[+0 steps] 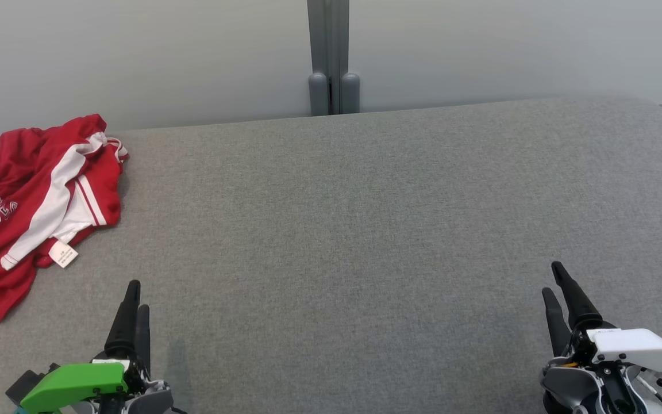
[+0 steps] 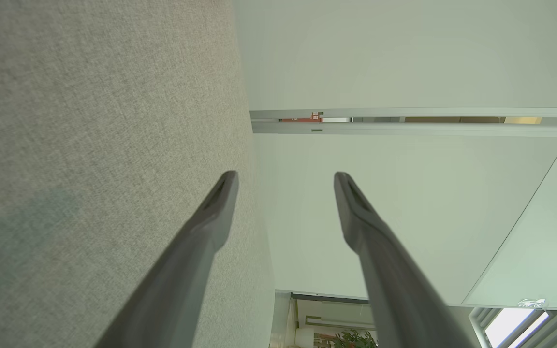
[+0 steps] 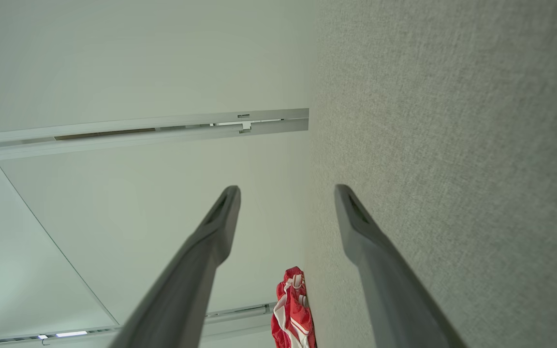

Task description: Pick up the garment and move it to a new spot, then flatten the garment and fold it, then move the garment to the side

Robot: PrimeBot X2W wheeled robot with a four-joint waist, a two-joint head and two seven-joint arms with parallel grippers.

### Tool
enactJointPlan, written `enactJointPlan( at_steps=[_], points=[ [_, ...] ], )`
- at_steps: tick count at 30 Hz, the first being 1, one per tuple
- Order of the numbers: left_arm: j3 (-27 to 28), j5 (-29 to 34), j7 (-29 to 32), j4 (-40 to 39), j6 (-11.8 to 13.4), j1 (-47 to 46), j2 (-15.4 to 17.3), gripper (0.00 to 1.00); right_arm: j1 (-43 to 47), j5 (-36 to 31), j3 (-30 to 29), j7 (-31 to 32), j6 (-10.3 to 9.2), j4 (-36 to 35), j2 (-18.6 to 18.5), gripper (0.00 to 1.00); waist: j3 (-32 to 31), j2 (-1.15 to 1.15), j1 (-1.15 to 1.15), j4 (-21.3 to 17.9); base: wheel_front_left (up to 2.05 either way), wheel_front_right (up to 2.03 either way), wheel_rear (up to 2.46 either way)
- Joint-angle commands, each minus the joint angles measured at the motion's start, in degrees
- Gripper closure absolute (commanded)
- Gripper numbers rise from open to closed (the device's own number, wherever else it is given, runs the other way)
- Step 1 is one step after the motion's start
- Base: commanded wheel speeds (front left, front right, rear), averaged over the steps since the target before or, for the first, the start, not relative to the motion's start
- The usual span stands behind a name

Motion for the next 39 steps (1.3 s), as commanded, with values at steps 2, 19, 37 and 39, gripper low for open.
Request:
enactJointPlan(
  at_steps=[2, 19, 37, 39],
  points=[
    [-0.83, 1.05, -0.93, -1.38, 0.00, -0.93, 0.23, 0.00, -0.43, -0.96, 0.27, -1.04, 0.11, -1.30, -0.26, 0.00, -0.01, 0.00, 0.00, 0.01, 0.00, 0.00, 0.00],
    [-4.09, 13.52, -5.12, -4.83, 2.70, -1.60, 0.39, 0.00, 0.11, -12.57, -0.57, -5.23, 0.13, -4.72, -0.43, 0.00, 0.10, 0.00, 0.00, 0.14, 0.00, 0.00, 0.00],
    [-7.67, 35.51, -8.78, -7.43, 6.67, -2.12, 0.54, 0.00, 0.89, -33.25, 0.07, -8.89, 0.15, -8.82, -0.57, 0.00, 0.32, 0.00, 0.00, 0.30, 0.00, 0.00, 0.00],
    [-8.01, 37.43, -9.16, -7.35, 6.96, -2.07, 0.55, 0.00, 1.04, -35.62, 0.31, -9.26, 0.15, -9.02, -0.58, 0.00, 0.33, 0.00, 0.00, 0.31, 0.00, 0.00, 0.00]
  ],
)
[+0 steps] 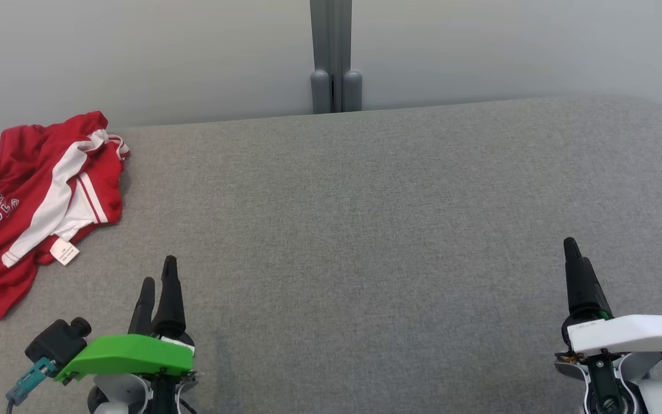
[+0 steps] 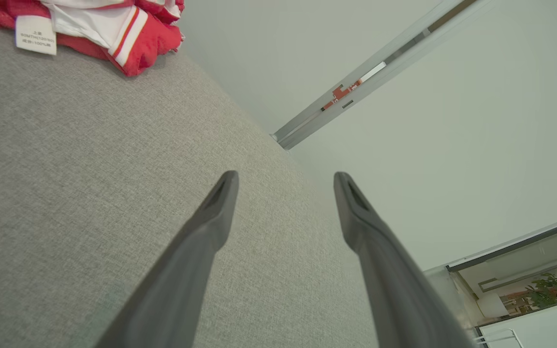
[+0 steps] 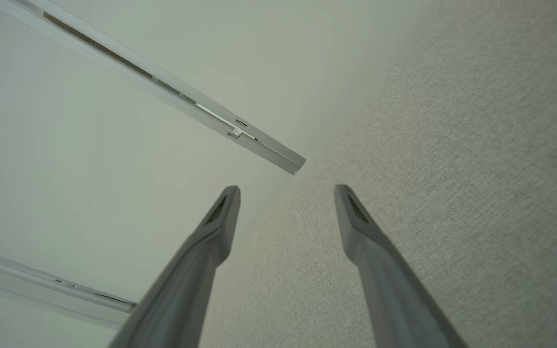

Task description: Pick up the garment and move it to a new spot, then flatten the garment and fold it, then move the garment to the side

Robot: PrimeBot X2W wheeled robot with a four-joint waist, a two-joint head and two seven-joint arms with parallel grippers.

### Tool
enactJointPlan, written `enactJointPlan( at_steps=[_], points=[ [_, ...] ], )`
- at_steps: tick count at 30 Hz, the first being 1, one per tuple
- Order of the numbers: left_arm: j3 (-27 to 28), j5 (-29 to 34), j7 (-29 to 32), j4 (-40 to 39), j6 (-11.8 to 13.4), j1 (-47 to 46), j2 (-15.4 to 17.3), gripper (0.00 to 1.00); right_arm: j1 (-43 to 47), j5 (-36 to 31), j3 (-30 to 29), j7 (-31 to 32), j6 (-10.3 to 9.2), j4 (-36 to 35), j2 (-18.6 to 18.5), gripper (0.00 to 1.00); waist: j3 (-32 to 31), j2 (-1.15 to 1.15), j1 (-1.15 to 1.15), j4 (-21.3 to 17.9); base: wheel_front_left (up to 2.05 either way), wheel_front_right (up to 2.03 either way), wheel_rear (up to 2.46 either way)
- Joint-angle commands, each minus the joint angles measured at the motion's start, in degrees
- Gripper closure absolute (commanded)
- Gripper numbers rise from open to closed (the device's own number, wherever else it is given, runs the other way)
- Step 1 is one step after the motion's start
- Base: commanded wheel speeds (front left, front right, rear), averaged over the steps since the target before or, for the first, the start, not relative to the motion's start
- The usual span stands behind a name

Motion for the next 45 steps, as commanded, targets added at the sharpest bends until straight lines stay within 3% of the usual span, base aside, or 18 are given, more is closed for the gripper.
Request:
enactJointPlan(
  at_steps=[1, 11, 45],
  points=[
    [-0.41, 2.57, -0.61, -0.68, 0.34, -1.46, 0.44, 0.00, -0.04, -3.05, 0.31, -0.64, 0.14, -1.19, -0.34, 0.00, 0.00, 0.00, 0.00, 0.01, 0.00, 0.00, 0.00],
    [-1.81, 12.06, -2.34, -0.01, 1.30, -1.12, 0.50, 0.00, 0.66, -14.74, 1.48, -2.38, 0.15, -1.90, -0.42, 0.00, 0.02, 0.00, 0.00, 0.03, 0.00, 0.00, 0.00],
    [-4.91, 32.66, -7.38, 6.37, 2.88, 0.14, 0.71, 0.00, 2.05, -36.89, 5.02, -7.38, 0.17, 0.95, -0.60, 0.00, -0.83, 0.00, 0.00, 0.16, 0.00, 0.00, 0.00]
  ],
)
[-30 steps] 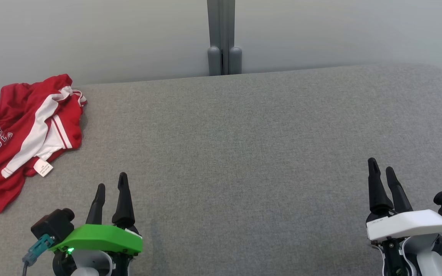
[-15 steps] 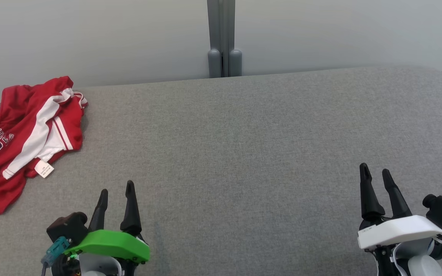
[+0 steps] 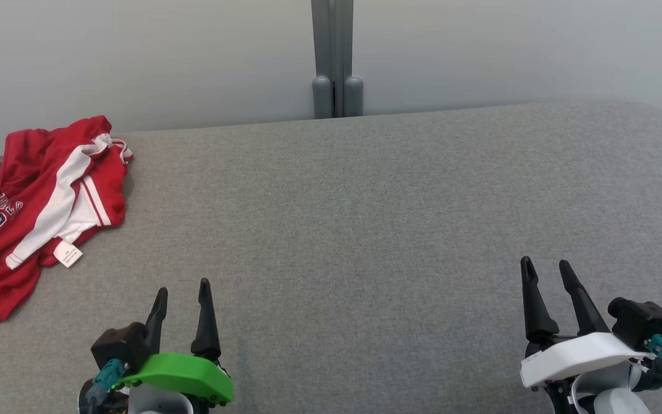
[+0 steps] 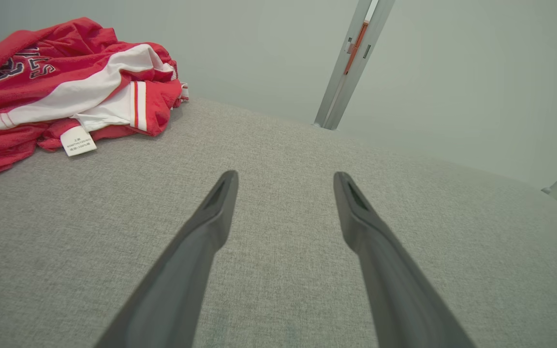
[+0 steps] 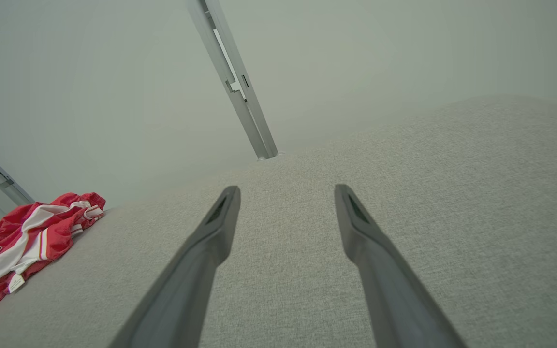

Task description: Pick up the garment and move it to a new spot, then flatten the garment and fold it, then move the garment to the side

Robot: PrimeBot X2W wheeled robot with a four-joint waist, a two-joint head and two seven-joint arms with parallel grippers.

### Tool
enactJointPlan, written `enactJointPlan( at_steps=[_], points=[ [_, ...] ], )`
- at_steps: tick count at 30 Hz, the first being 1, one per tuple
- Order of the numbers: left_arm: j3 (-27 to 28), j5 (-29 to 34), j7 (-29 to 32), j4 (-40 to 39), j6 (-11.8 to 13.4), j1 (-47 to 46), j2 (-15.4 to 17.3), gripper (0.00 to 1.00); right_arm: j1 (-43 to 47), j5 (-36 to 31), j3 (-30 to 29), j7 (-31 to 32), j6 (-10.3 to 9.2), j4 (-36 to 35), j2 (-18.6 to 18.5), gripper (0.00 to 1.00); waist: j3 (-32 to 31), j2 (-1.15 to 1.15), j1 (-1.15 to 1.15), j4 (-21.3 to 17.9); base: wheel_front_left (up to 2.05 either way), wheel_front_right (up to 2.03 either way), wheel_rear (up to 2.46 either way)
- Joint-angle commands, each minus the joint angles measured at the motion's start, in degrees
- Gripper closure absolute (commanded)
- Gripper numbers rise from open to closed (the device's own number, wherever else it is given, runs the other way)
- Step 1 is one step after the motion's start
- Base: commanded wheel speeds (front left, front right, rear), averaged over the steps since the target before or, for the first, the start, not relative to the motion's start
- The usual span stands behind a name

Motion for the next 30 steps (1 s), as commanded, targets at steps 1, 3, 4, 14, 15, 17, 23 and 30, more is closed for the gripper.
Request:
enactJointPlan(
  at_steps=[1, 3, 4, 14, 15, 17, 23, 30],
  points=[
    [-0.12, 1.33, -0.62, -0.08, 0.25, -0.22, 0.48, 0.00, -0.01, -1.37, 0.12, -0.62, 0.15, -0.02, -0.32, 0.00, 0.01, 0.00, 0.00, 0.01, 0.00, 0.00, 0.00],
    [-0.36, 2.25, -0.86, 0.12, 0.35, -0.26, 0.49, 0.00, -0.09, -2.39, 0.22, -0.87, 0.16, 0.15, -0.33, 0.00, 0.00, 0.00, 0.00, 0.03, 0.00, 0.00, 0.00],
    [-0.48, 2.67, -1.02, 0.25, 0.41, -0.29, 0.49, 0.00, -0.07, -2.94, 0.27, -1.05, 0.16, 0.25, -0.34, 0.00, -0.01, 0.00, 0.00, 0.03, 0.00, 0.00, 0.00],
    [-1.39, 6.56, -2.12, 1.18, 0.76, -0.60, 0.53, 0.00, 0.27, -7.11, 0.06, -2.17, 0.16, 0.50, -0.38, 0.00, -0.11, 0.00, 0.00, 0.07, 0.00, 0.00, 0.00],
    [-1.49, 6.83, -2.23, 1.27, 0.80, -0.66, 0.53, 0.00, 0.34, -7.43, 0.02, -2.26, 0.16, 0.47, -0.38, 0.00, -0.12, 0.00, 0.00, 0.09, 0.00, 0.00, 0.00],
    [-1.66, 7.62, -2.46, 1.45, 0.90, -0.82, 0.54, 0.00, 0.54, -8.10, -0.07, -2.45, 0.16, 0.40, -0.38, 0.00, -0.13, 0.00, 0.00, 0.11, 0.00, 0.00, 0.00],
    [-2.41, 10.13, -3.06, 1.94, 1.25, -1.17, 0.56, 0.00, 0.89, -10.42, -0.02, -3.07, 0.11, 0.35, -0.39, 0.00, -0.18, 0.00, 0.00, 0.15, 0.00, 0.00, 0.00],
    [-3.12, 12.59, -3.75, 2.56, 1.67, -1.39, 0.58, 0.00, 0.99, -12.85, 0.16, -3.76, 0.11, 0.15, -0.42, 0.00, -0.27, 0.00, 0.00, 0.22, 0.00, 0.00, 0.00]
  ],
)
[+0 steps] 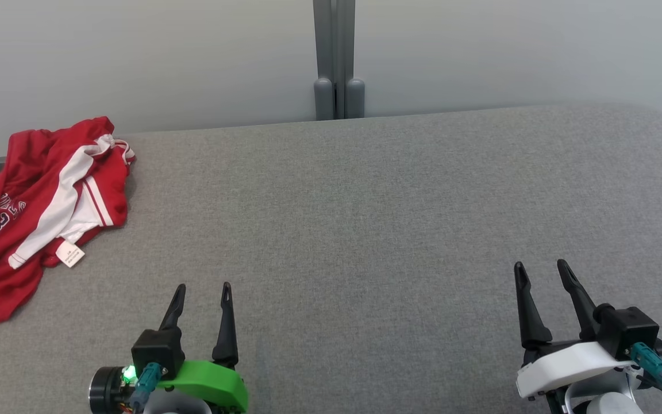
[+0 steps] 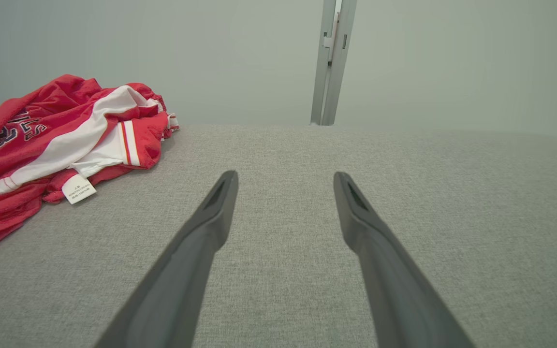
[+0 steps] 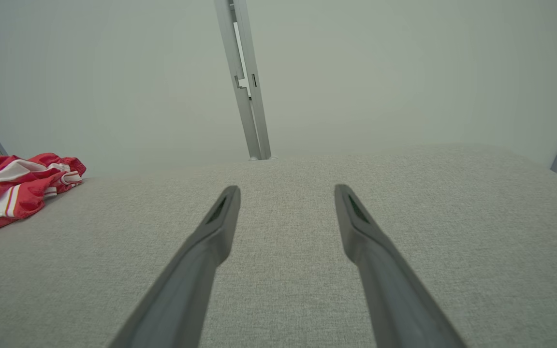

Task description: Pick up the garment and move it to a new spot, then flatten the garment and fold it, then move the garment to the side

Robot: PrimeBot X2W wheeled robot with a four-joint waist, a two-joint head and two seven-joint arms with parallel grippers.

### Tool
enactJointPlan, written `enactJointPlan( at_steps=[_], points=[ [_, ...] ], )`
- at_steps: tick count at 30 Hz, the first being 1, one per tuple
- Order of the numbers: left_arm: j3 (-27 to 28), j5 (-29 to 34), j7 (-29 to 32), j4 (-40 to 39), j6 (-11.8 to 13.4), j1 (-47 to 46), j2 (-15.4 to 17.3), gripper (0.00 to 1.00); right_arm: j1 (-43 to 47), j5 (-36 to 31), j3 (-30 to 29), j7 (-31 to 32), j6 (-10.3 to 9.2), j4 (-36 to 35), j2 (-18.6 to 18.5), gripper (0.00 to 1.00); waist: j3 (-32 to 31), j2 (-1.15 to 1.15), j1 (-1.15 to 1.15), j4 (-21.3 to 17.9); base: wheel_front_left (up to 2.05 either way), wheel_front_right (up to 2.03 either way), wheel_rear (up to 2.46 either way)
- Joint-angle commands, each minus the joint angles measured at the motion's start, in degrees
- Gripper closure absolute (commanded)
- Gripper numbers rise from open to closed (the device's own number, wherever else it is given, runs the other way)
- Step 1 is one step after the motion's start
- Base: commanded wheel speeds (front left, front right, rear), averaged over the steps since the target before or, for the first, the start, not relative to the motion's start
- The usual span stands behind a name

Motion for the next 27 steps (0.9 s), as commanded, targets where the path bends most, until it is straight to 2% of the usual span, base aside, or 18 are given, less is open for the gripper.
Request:
enactJointPlan(
  at_steps=[1, 27],
  points=[
    [-0.18, 1.38, -0.49, 0.22, 0.38, -0.81, 0.45, 0.00, 0.46, -1.22, 0.04, -0.50, 0.02, -0.31, -0.27, 0.00, -0.03, 0.00, 0.00, 0.05, 0.00, 0.00, 0.00],
    [0.15, 0.44, -0.48, 1.03, 0.70, -1.08, 0.43, 0.00, 0.49, -1.41, 0.11, -0.54, 0.03, 0.06, -0.26, 0.00, 0.39, 0.00, 0.00, 0.15, 0.00, 0.00, 0.00]
  ],
)
